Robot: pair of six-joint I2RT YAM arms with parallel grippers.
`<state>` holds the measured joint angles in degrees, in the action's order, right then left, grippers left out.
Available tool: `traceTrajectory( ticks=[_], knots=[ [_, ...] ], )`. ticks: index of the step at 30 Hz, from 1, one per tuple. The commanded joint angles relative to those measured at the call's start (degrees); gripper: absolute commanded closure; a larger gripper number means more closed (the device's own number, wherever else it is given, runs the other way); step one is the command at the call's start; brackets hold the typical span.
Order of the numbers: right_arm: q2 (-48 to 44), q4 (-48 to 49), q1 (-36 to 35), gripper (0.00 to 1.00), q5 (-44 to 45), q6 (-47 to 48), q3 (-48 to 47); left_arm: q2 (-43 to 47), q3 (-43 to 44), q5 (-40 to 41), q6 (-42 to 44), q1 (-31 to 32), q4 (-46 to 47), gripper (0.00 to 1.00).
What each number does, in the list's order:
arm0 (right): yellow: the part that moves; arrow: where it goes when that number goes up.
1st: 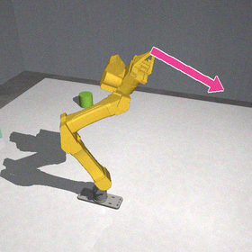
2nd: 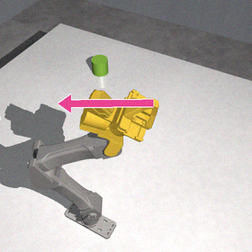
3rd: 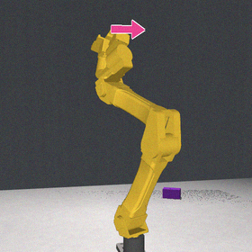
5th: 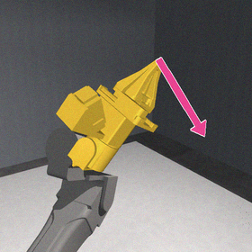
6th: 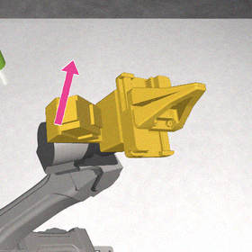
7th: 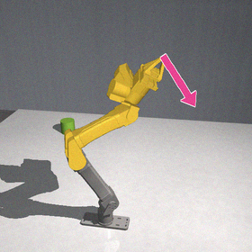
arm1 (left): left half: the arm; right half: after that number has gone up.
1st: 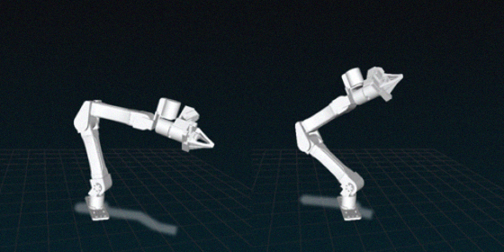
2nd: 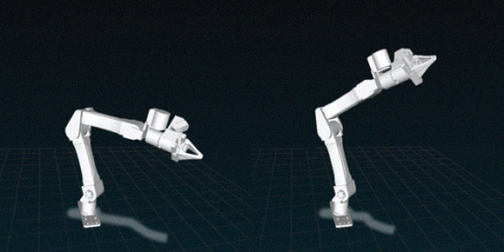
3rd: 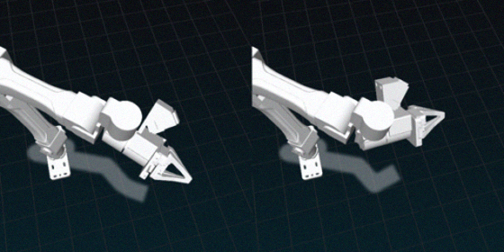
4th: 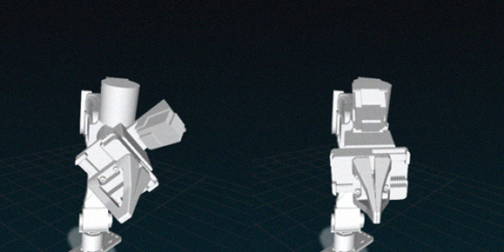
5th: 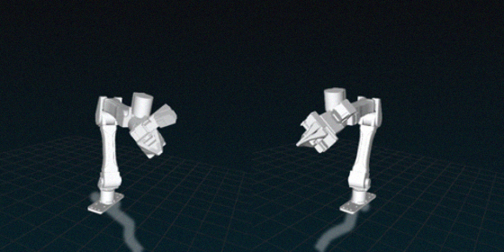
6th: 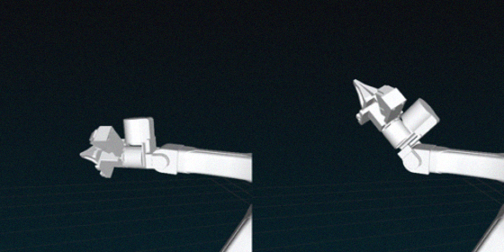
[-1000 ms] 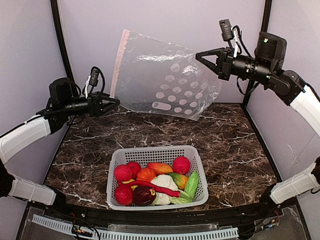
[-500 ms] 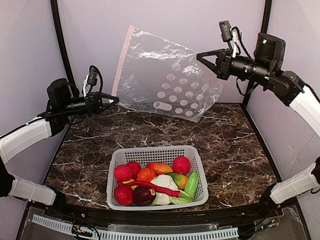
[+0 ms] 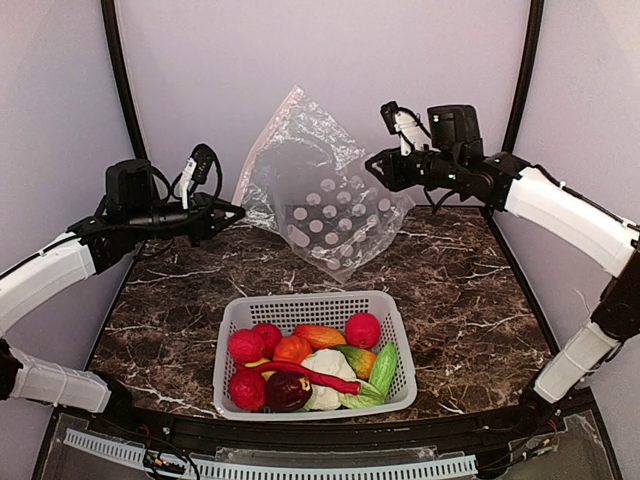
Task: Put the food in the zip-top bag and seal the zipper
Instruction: Pass from the right arm to the left, then pass from the left arm to the right
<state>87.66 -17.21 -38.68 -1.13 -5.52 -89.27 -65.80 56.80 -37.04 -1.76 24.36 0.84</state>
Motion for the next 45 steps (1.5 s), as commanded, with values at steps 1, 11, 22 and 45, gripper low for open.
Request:
traceTrajectory(
  ticks=[1, 11, 22, 45],
  knots=[
    [3.11, 1.77, -0.35, 0.46, 0.12, 1.88, -0.90, 0.08, 2.56, 16.35, 9.05, 2.95, -10.22, 0.99],
    [0.61, 7.92, -0.31, 0.01, -19.50, 8.56, 2.34, -0.91, 3.15, 13.83, 14.63, 6.67, -13.15, 0.99],
    [1.14, 5.23, -0.34, 0.06, -23.38, 11.42, 3.10, -2.32, 3.72, 11.65, 17.03, 8.63, -15.48, 0.99],
    [4.62, 2.10, 3.43, 0.61, -36.82, 11.24, 1.13, -2.84, 4.07, 11.04, 18.30, 10.99, -16.76, 0.99]
  ],
)
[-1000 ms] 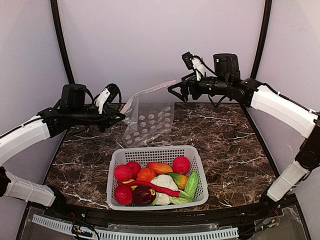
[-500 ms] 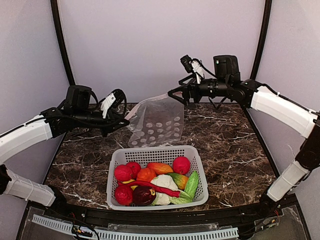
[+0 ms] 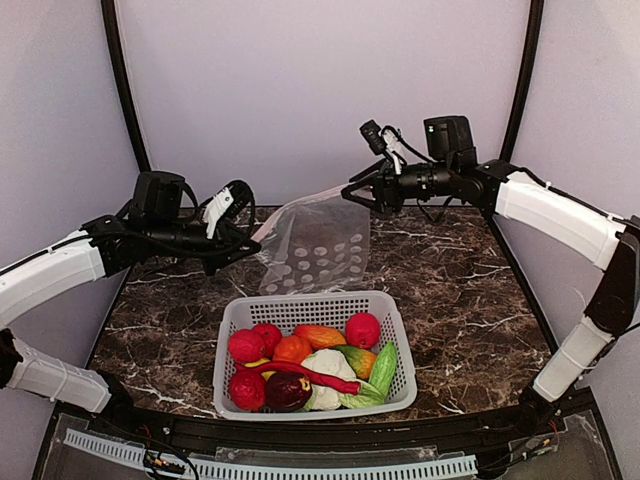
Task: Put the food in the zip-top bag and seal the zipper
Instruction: Pass from the left arm to the right
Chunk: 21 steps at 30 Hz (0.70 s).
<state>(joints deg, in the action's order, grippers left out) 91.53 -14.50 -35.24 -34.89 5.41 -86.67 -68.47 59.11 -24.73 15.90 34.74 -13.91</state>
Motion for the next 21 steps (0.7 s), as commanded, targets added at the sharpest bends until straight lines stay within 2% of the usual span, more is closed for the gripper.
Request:
traceTrajectory(
  ticks=[1, 3, 4, 5, 6, 7, 8, 9, 11, 15, 18, 21],
  knots=[
    [0.76, -0.54, 0.00, 0.70, -3.17, 0.18, -1.56, -0.22, 1.76, -1.27, 0.65, 0.66, -2.00, 0.99],
    [0.64, 0.10, 0.00, 0.91, -2.88, -0.33, -1.29, -0.32, 1.89, -1.44, 0.18, 0.68, -1.89, 0.98],
    [0.29, 1.01, 0.04, 1.00, -2.70, -0.92, -0.81, -0.34, 1.93, -1.62, -0.22, 0.68, -1.57, 0.94],
    [-0.25, 2.43, 0.02, 1.00, -1.76, -1.66, 0.64, -0.26, 1.94, -2.12, -1.41, 0.68, -1.13, 0.76],
    [-1.47, 4.58, 0.02, 1.00, -1.21, -2.72, 2.31, 0.02, 1.82, -2.40, -2.15, 0.68, -0.11, 0.62],
    [-2.63, 7.14, 0.08, 1.00, -0.94, -3.72, 4.10, 0.28, 1.32, -2.88, -3.52, 0.61, 0.62, 0.38],
    [-3.72, 9.43, 0.09, 1.00, -0.77, -4.83, 5.98, 0.84, 1.12, -3.01, -4.85, 0.60, 1.89, 0.30],
    [-4.81, 11.87, 0.20, 1.00, -0.74, -5.34, 7.54, 1.35, 0.66, -3.10, -5.41, 0.55, 2.45, 0.18],
    [-6.69, 15.44, 0.18, 1.00, -0.31, -8.13, 10.13, 1.94, 0.28, -3.59, -6.82, 0.17, 3.66, 0.11],
    [-9.53, 21.47, 0.23, 1.00, 0.92, -11.74, 14.18, 2.19, -0.02, -8.15, -10.47, -2.98, 6.16, 0.08],
    [-10.80, 23.98, 0.31, 1.00, 2.10, -13.73, 16.49, 2.35, -1.11, -13.23, -14.81, -5.93, 10.52, 0.10],
    [-11.17, 25.68, 0.62, 1.00, 2.10, -15.15, 18.25, 1.94, -1.85, -18.93, -18.76, -8.39, 15.27, 0.17]
  ],
)
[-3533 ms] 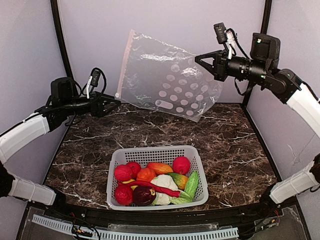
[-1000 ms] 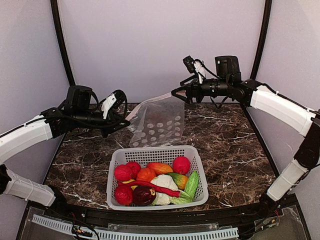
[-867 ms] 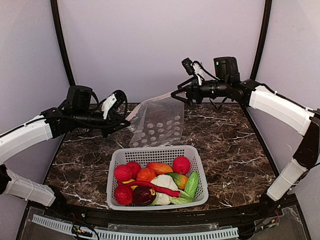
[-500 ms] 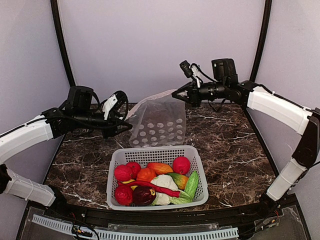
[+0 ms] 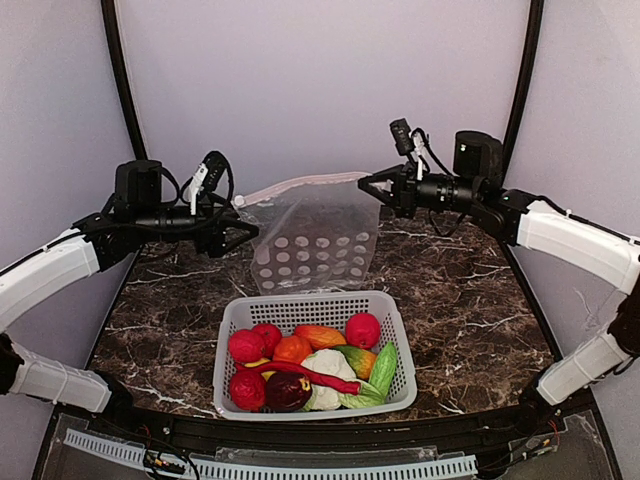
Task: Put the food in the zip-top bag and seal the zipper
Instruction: Pass from the left arm to the right, then pass from the right arm to the left
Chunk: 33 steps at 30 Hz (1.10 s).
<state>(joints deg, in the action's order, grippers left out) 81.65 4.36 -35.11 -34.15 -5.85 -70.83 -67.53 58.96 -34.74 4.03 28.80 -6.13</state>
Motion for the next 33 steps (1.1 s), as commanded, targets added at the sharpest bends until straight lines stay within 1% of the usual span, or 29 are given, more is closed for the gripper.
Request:
traceTrajectory(
  ticks=[1, 2, 3, 4, 5, 7, 8, 9, 11, 17, 20, 28, 33],
  knots=[
    [-1.28, 7.55, 0.61, 1.00, 0.92, -4.57, 2.88, 0.82, -2.08, -10.91, -8.81, -3.07, 8.48, 0.21],
    [-1.20, 8.05, 0.68, 1.00, 0.49, -5.05, 3.29, 0.42, -2.31, -11.86, -9.67, -3.32, 10.41, 0.24],
    [-1.07, 8.43, 0.74, 1.00, 0.24, -5.59, 3.59, 0.23, -2.54, -13.60, -11.31, -3.68, 11.21, 0.31],
    [-1.05, 8.66, 0.81, 1.00, 0.19, -5.95, 3.84, -0.27, -2.54, -14.26, -11.80, -3.85, 12.13, 0.36],
    [-0.97, 8.81, 0.88, 1.00, 0.36, -6.22, 4.01, -0.43, -2.38, -15.13, -12.26, -4.08, 12.25, 0.46],
    [-0.96, 9.23, 1.10, 1.00, 0.53, -6.77, 4.45, -0.66, -2.22, -15.17, -12.07, -4.40, 11.87, 0.53],
    [-0.82, 9.29, 1.22, 1.00, 0.57, -6.88, 4.53, -0.62, -2.24, -15.09, -11.89, -4.52, 11.72, 0.55],
    [-0.77, 9.39, 1.36, 1.00, 0.53, -7.01, 4.58, -0.53, -2.31, -14.87, -11.70, -4.60, 11.69, 0.61],
    [-0.56, 9.63, 1.57, 1.00, 0.26, -7.43, 4.73, -0.61, -2.37, -14.69, -11.45, -4.62, 11.48, 0.68],
    [-0.24, 10.55, 1.98, 1.00, -0.59, -8.22, 4.73, -1.63, -2.18, -14.95, -11.87, -4.63, 11.39, 0.68],
    [-0.15, 10.73, 2.10, 1.00, -0.89, -8.30, 4.67, -1.87, -2.22, -15.24, -12.20, -4.58, 11.63, 0.74],
    [0.68, 9.65, 2.28, 1.00, -2.18, -7.98, 4.12, -1.69, -2.37, -14.68, -12.32, -4.63, 11.99, 0.76],
    [0.79, 9.39, 2.24, 1.00, -2.48, -7.96, 4.18, -1.69, -2.36, -14.66, -12.34, -4.62, 12.11, 0.85]
  ],
)
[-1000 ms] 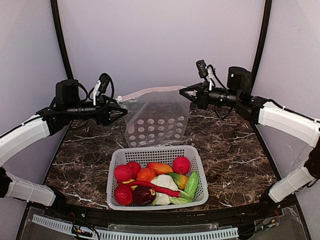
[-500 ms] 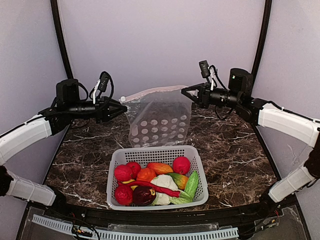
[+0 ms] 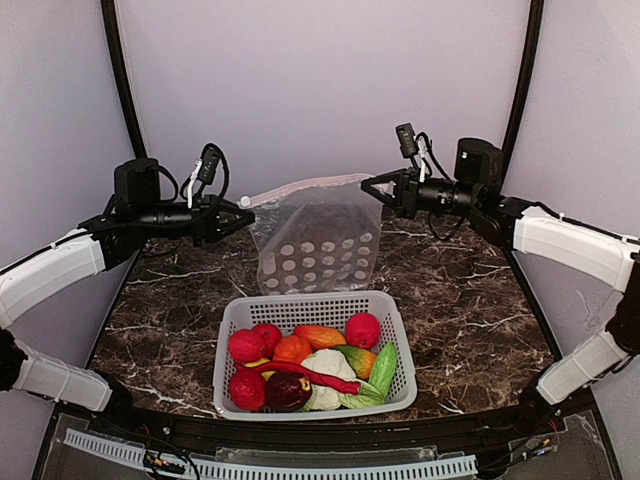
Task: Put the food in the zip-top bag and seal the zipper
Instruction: Pass from the right arm to the left
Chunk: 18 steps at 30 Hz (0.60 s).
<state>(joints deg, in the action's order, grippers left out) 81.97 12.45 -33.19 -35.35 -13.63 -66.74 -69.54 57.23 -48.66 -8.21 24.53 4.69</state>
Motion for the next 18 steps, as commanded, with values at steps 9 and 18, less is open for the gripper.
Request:
traceTrajectory(
  ticks=[9, 18],
  knots=[
    [0.46, 1.11, 0.32, 1.00, -0.79, -0.09, 0.20, 0.38, -0.70, -0.81, 0.05, -0.36, 1.29, 0.99],
    [-2.14, -6.17, 0.85, 0.40, 2.64, 3.36, -2.10, 2.06, -0.55, 4.65, 5.69, 1.25, -2.46, 0.99]
  ],
)
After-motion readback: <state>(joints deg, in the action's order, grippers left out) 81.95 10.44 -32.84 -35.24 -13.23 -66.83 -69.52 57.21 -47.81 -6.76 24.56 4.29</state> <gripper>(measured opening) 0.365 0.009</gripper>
